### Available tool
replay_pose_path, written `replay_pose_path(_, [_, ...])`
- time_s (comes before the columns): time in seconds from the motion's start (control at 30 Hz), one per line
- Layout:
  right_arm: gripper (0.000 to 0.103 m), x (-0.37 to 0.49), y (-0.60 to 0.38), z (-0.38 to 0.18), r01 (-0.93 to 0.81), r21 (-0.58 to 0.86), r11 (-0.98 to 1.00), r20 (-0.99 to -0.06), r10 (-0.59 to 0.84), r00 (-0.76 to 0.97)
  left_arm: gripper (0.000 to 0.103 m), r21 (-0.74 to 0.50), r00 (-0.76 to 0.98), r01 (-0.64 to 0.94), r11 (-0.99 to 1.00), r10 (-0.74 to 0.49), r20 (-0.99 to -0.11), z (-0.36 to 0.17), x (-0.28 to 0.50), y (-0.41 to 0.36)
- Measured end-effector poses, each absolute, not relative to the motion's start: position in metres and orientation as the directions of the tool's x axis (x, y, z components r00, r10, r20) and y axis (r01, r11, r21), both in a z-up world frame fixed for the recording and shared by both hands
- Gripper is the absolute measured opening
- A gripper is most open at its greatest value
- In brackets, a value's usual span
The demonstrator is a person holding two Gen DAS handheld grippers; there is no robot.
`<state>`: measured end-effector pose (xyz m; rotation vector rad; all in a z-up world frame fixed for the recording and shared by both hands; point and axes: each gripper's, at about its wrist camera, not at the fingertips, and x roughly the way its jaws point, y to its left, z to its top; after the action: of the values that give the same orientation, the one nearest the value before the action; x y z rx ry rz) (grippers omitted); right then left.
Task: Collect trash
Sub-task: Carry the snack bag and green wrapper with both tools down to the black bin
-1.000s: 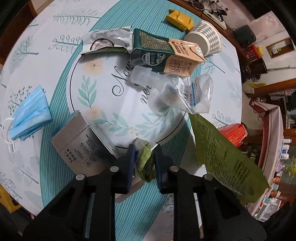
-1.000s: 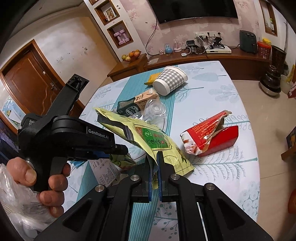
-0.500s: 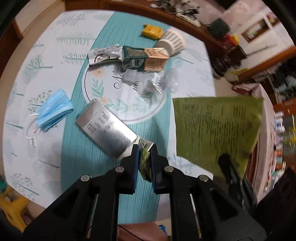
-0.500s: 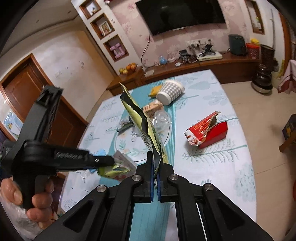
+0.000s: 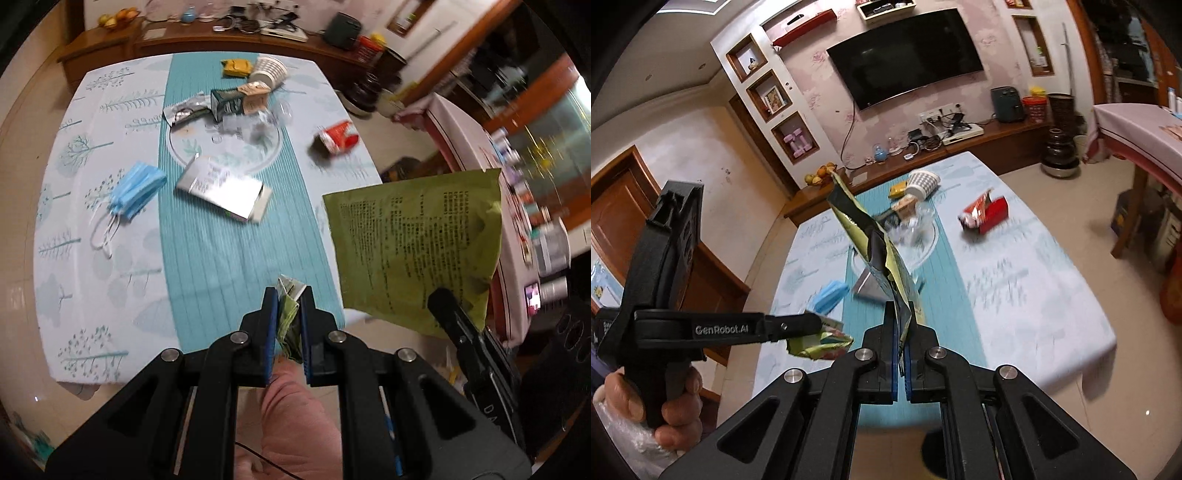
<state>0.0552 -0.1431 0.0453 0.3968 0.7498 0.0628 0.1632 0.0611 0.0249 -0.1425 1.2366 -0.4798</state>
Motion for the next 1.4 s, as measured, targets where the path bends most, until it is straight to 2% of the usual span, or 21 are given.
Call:
replay_pose_path(0.4, [0.002, -0.081, -0.074, 0.019, 0.147, 0.358, 0.922, -0.739, 0.184, 0.648, 0.009, -0.366, 0.145, 0.381, 0.849, -0.446, -0.883, -0.005, 0.065, 0.097])
replay_pose_path(0.63, [0.002, -0.11, -0.077, -0.015, 0.199, 0.382, 0.902, -0.775, 0.195, 0.601, 0.009, -0.309, 0.168, 0.435, 0.846, -0.413, -0.895, -0.027, 0.038, 0.084])
replay_pose_path(0.77, [0.002, -0.114, -0.091, -0.047, 0.235, 0.407, 0.883, -0.789, 0.211, 0.577, 0.009, -0.269, 0.172, 0.454, 0.85, -0.38, -0.909, -0.058, 0.021, 0.074])
replay_pose_path(1.0, [0.002, -0.119, -0.117, -0.142, 0.291, 0.441, 0.849, -0.804, 0.23, 0.549, 0.009, -0.238, 0.158, 0.43, 0.871, -0.333, -0.93, -0.144, 0.004, 0.062])
replay_pose_path(1.4, [0.002, -0.096, -0.131, -0.355, 0.307, 0.43, 0.849, -0.84, 0.25, 0.482, 0.009, -0.164, 0.165, 0.443, 0.881, -0.26, -0.951, -0.331, 0.015, 0.036])
